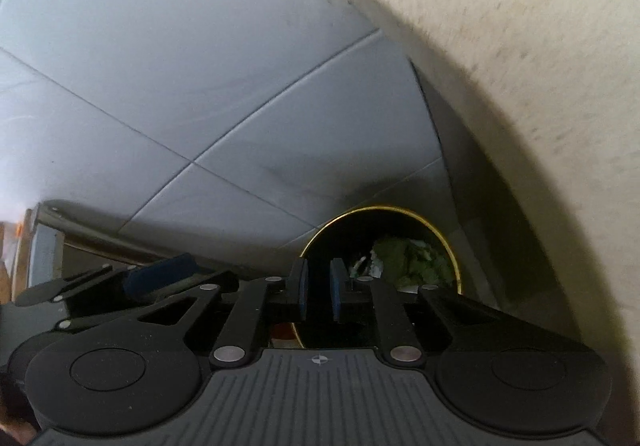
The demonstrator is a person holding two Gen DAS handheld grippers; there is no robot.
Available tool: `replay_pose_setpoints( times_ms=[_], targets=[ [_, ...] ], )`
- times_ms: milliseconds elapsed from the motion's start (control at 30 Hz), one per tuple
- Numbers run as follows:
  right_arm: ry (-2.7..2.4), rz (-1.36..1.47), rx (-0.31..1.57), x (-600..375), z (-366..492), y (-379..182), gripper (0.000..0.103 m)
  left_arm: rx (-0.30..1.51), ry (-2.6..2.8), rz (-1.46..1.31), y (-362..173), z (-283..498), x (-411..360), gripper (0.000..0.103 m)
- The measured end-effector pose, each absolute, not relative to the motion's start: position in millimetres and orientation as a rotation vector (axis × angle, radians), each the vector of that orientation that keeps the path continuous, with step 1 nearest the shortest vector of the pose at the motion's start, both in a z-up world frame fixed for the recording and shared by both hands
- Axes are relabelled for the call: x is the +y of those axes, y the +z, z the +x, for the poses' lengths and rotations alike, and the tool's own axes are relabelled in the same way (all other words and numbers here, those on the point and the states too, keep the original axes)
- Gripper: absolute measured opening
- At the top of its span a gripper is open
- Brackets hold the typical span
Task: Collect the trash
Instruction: 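Open both grippers over the bin, dropping the packet and peel, then raise both open grippers back up to the counter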
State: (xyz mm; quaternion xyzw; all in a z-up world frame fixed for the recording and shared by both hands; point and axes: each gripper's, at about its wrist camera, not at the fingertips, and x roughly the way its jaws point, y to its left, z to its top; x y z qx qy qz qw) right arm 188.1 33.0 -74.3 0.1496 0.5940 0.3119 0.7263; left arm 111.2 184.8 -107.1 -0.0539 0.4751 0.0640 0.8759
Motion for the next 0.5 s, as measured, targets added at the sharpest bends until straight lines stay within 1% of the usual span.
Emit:
replay_pose_setpoints(
  times_ms=[200, 300, 333, 500],
  targets=[
    [0.651, 0.298, 1.186, 10.2, 179.1, -29.1, 0.022, 0.865, 0.152, 0.000, -88.4, 101.5, 172.8, 0.038],
    [0.627, 0.280, 1.119, -0.7, 171.9, -6.6, 0.028, 0.789, 0.160, 0.056, -79.0, 94.9, 168.1, 0.040],
    [0.623, 0.279, 1.100, -3.1, 168.6, -0.3, 0.028, 0.772, 0.159, 0.068, -76.7, 93.5, 167.6, 0.042],
    [0.625, 0.247, 1.045, -9.1, 154.4, 20.6, 0.032, 0.753, 0.155, 0.091, -71.2, 91.4, 164.9, 0.044]
  ],
)
